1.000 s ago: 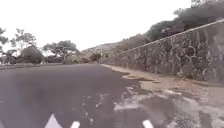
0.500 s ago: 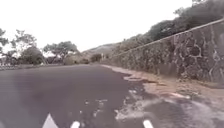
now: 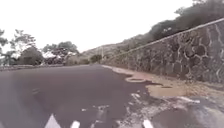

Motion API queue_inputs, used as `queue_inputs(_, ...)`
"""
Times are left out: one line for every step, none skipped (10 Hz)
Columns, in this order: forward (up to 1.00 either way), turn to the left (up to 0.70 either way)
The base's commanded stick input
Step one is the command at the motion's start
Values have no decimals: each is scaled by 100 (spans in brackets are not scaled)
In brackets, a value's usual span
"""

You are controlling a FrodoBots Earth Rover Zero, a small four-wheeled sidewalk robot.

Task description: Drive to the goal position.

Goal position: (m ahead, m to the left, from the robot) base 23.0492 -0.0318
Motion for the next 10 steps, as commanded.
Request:
queue_inputs(50,0)
queue_inputs(50,0)
queue_inputs(50,0)
queue_inputs(50,0)
queue_inputs(50,0)
queue_inputs(50,0)
queue_inputs(50,0)
queue_inputs(50,0)
queue_inputs(50,0)
queue_inputs(50,0)
